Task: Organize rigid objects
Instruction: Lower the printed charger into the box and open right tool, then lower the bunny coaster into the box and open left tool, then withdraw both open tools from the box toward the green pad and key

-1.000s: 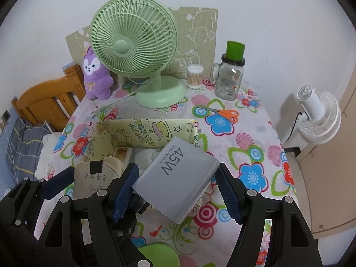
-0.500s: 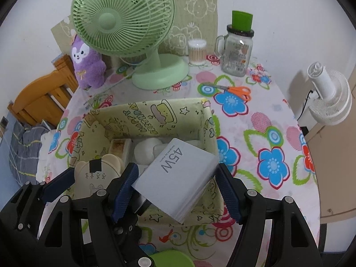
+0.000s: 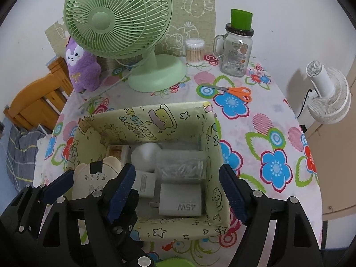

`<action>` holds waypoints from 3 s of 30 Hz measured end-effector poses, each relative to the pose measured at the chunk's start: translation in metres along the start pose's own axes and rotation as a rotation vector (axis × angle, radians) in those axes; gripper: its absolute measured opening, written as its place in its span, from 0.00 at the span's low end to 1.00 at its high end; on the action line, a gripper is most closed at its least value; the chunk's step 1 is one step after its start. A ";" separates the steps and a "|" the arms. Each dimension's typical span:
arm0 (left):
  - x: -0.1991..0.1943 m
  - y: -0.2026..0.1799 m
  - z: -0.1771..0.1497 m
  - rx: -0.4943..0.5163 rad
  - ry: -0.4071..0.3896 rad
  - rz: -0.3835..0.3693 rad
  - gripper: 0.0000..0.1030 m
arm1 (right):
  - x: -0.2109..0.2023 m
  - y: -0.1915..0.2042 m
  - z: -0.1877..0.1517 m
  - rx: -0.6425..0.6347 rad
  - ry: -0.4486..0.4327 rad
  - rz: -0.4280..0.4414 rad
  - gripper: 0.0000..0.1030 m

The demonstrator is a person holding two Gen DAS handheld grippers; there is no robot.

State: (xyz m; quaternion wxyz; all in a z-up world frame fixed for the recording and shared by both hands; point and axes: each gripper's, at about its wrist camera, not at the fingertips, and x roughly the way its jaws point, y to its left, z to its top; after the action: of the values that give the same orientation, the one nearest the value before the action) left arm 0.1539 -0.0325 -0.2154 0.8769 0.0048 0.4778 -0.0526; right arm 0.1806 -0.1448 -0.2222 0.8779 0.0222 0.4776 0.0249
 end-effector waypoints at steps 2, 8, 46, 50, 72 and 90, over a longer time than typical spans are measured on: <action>0.000 -0.001 0.002 0.003 -0.008 -0.007 0.79 | -0.002 -0.001 0.002 -0.008 -0.014 -0.021 0.78; 0.003 -0.005 0.009 0.007 -0.026 -0.024 0.79 | -0.005 -0.006 0.011 -0.022 -0.051 -0.082 0.80; 0.032 -0.014 0.019 0.049 0.045 0.084 0.92 | 0.008 -0.023 0.011 0.047 -0.025 -0.141 0.87; 0.022 -0.016 0.016 0.054 0.029 0.082 0.93 | -0.003 -0.024 0.007 0.044 -0.036 -0.136 0.87; -0.039 -0.026 -0.006 0.049 -0.027 0.083 0.94 | -0.066 -0.024 -0.018 0.040 -0.090 -0.115 0.90; -0.079 -0.031 -0.036 0.048 -0.054 0.099 0.94 | -0.101 -0.018 -0.044 -0.014 -0.118 -0.079 0.91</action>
State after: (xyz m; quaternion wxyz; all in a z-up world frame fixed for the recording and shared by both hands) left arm 0.0781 -0.0544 -0.1681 0.8906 0.0481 0.4518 -0.0206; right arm 0.0892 -0.1682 -0.1630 0.9049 -0.0016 0.4256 -0.0077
